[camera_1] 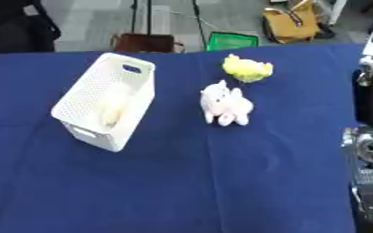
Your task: Pick up objects on the table and place them in the box.
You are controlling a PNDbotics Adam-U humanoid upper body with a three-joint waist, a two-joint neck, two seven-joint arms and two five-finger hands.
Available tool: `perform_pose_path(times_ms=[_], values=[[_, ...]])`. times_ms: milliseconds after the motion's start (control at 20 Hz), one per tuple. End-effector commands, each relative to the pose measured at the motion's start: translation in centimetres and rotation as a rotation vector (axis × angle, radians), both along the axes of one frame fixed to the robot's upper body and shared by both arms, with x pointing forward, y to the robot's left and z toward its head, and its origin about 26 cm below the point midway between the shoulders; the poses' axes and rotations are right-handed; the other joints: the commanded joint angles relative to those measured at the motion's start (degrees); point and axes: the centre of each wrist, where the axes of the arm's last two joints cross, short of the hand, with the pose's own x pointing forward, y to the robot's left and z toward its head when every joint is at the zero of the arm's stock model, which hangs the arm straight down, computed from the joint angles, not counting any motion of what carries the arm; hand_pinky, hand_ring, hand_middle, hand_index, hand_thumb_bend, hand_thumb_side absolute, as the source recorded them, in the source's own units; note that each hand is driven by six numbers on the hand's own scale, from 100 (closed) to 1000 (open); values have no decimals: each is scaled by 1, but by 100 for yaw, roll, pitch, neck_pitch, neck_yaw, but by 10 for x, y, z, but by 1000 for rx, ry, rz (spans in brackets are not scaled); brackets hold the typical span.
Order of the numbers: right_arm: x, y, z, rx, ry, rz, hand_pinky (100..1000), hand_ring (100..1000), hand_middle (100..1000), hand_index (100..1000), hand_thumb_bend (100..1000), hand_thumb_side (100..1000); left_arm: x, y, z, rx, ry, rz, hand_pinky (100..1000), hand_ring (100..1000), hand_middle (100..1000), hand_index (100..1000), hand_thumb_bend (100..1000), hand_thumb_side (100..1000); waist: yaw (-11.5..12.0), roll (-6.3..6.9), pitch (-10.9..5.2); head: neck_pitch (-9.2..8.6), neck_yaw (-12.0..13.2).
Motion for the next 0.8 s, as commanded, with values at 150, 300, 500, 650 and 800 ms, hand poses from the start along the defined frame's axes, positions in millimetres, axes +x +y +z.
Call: perform_pose_path(times_ms=[150,300,500,650,800], values=[[-6,-3,29,-80,-64,-34,817,760,630,779,100,852,-3,3,8,29,-20,5,731,704,712,708,100,523,18,-24,-138,-18,-5],[-6,-1,42,-103,-75,-52,820,766,637,783,100,865,-3,3,7,30,-18,4,731,704,712,708,100,523,30,-29,-146,-5,-12],[-7,4,57,-163,-52,-86,821,779,647,794,100,888,-3,3,6,30,-14,1,732,705,713,708,100,522,46,-42,-152,11,-39],[-8,9,67,-218,-9,-117,821,784,652,798,100,891,-3,3,6,30,-10,0,732,705,713,708,100,523,63,-47,-152,29,-47],[-9,12,73,-252,19,-137,823,794,662,808,100,904,-3,3,6,31,-9,0,732,705,713,708,100,523,69,-51,-154,40,-53]])
